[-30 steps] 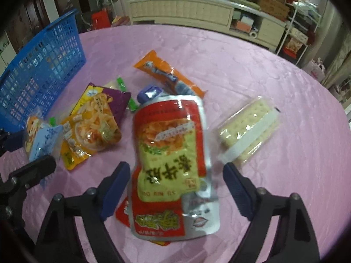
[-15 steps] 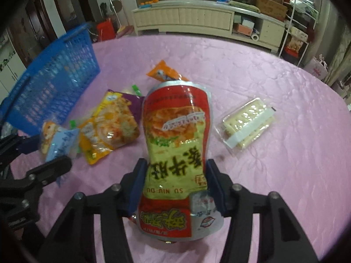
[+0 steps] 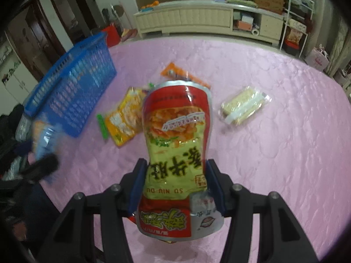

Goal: Organize snacks
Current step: 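Lower the round bread pack into the basket and open the left tool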

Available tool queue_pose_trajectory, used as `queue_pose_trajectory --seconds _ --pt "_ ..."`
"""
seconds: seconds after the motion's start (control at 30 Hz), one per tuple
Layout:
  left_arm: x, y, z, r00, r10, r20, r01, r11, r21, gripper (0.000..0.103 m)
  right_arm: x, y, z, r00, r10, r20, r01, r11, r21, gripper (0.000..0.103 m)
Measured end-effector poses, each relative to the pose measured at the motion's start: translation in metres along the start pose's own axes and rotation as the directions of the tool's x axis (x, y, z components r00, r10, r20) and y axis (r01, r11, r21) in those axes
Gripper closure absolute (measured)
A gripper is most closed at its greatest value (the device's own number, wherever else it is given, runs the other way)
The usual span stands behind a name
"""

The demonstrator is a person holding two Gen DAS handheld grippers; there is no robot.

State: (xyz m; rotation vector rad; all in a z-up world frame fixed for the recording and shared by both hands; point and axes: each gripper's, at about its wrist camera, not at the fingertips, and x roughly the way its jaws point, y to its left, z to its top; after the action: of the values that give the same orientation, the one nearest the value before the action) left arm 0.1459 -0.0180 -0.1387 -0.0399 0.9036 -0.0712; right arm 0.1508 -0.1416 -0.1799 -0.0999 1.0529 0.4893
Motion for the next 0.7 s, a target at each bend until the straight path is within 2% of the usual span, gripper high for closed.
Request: queue_pose_trajectory --seconds 0.27,0.47,0.63,0.7 --pt "0.034 0.001 -0.012 0.999 0.010 -0.052 -0.009 1.000 0.025 0.049 0.044 -0.003 -0.011 0.996 -0.008 -0.091 0.008 1.000 0.000 0.042" --pt "0.057 0.000 -0.012 0.996 -0.003 -0.091 0.004 1.000 0.007 0.049 0.058 0.009 -0.001 0.993 -0.055 -0.109 0.046 0.996 -0.083 0.034" --pt "0.066 0.001 -0.011 0.995 -0.008 -0.097 0.009 1.000 0.004 0.049 0.071 0.011 0.011 0.989 -0.091 -0.115 0.079 0.991 -0.104 0.026" --pt "0.066 0.003 -0.010 0.995 -0.008 -0.095 0.008 1.000 0.001 0.049 0.075 0.012 0.015 0.990 -0.092 -0.110 0.081 0.991 -0.105 0.026"
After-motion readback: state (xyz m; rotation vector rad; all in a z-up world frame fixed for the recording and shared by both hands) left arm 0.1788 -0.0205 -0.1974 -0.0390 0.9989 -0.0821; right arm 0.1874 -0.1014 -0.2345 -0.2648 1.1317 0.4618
